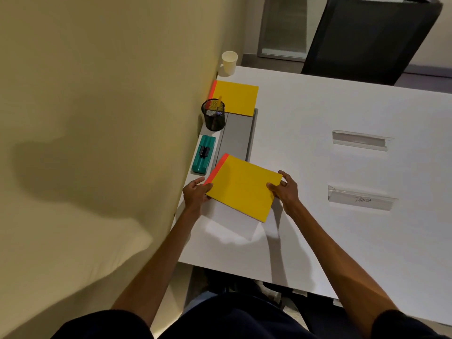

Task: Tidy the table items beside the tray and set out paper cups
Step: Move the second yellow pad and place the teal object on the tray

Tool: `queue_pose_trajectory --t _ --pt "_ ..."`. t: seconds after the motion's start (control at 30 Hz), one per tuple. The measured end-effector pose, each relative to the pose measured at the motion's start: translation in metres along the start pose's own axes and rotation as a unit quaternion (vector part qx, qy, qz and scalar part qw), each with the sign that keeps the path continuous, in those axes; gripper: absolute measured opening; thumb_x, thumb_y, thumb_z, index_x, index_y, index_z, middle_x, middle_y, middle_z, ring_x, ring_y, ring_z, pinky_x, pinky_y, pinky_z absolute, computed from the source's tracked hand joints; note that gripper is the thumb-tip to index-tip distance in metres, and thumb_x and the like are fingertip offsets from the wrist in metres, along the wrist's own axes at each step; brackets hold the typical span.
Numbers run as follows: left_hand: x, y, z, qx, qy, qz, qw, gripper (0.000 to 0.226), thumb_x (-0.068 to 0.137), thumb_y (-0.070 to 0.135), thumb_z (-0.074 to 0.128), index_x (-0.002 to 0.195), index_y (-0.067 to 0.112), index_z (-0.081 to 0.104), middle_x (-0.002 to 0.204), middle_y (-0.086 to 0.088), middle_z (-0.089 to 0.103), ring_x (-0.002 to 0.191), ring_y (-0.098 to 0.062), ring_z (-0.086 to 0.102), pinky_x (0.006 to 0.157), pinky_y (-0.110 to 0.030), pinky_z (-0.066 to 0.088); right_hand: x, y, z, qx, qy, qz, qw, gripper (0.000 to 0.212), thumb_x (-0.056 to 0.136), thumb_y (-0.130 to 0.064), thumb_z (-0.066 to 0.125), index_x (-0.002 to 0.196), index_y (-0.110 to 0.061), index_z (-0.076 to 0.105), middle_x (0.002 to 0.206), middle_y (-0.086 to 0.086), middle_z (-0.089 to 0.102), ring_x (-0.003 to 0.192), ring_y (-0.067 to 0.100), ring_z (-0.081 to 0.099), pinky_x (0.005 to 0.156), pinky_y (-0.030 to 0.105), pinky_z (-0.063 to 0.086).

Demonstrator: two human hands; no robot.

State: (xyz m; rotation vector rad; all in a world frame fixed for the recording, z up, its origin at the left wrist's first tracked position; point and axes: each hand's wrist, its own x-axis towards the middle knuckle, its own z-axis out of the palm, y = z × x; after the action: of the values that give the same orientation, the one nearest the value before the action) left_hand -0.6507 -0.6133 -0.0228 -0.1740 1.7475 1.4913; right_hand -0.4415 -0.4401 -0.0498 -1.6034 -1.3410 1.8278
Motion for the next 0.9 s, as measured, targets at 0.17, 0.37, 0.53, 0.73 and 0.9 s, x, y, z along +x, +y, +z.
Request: queue_pose_trajectory --t 0.17,0.37,0.53,0.73,0.9 --pt "-0.003 -0.032 -0.025 0.160 0.034 0.043 0.986 0.052 0.072 0.009 0.082 0.120 0.005 0.061 0.109 -0.019 0.069 0.088 -0.029 0.067 0.066 -0.035 0.060 -0.007 0.010 0.010 -0.068 -0.019 -0.018 0.997 0.070 0.074 -0.002 0.079 0.136 -0.014 0.047 0.124 0.022 0.061 0.108 0.036 0.062 0.085 0.052 0.056" --pt "-0.011 -0.055 -0.037 0.331 0.077 0.060 0.938 0.079 0.068 0.031 0.086 0.134 0.010 0.049 0.127 -0.014 0.061 0.112 -0.034 0.060 0.093 -0.048 0.052 -0.013 0.018 0.041 -0.143 -0.033 -0.046 0.988 0.067 0.073 -0.005 0.080 0.131 -0.014 0.049 0.126 0.020 0.058 0.111 0.035 0.059 0.088 0.054 0.054" --pt "-0.020 -0.059 -0.042 0.395 0.105 0.062 0.911 0.086 0.070 0.033 0.084 0.140 0.009 0.041 0.136 -0.014 0.053 0.124 -0.034 0.051 0.098 -0.049 0.047 -0.013 0.022 0.059 -0.186 -0.044 -0.067 0.979 0.066 0.075 -0.004 0.079 0.133 -0.011 0.047 0.125 0.019 0.058 0.102 0.027 0.057 0.084 0.043 0.053" --pt "-0.027 -0.068 -0.052 0.439 0.112 0.078 0.888 0.079 0.069 0.036 0.084 0.133 0.009 0.047 0.128 -0.012 0.057 0.116 -0.030 0.055 0.086 -0.040 0.048 -0.021 0.036 0.065 -0.206 -0.019 -0.073 0.976 0.058 0.078 0.000 0.072 0.130 -0.008 0.047 0.117 0.022 0.060 0.089 0.023 0.056 0.078 0.039 0.051" --pt "-0.029 -0.075 -0.061 0.456 0.140 0.087 0.875 0.078 0.067 0.036 0.085 0.131 0.008 0.049 0.126 -0.014 0.058 0.114 -0.031 0.055 0.092 -0.041 0.046 -0.024 0.042 0.074 -0.237 -0.038 -0.078 0.968 0.056 0.077 -0.002 0.073 0.127 -0.009 0.047 0.114 0.020 0.061 0.090 0.027 0.058 0.077 0.041 0.052"
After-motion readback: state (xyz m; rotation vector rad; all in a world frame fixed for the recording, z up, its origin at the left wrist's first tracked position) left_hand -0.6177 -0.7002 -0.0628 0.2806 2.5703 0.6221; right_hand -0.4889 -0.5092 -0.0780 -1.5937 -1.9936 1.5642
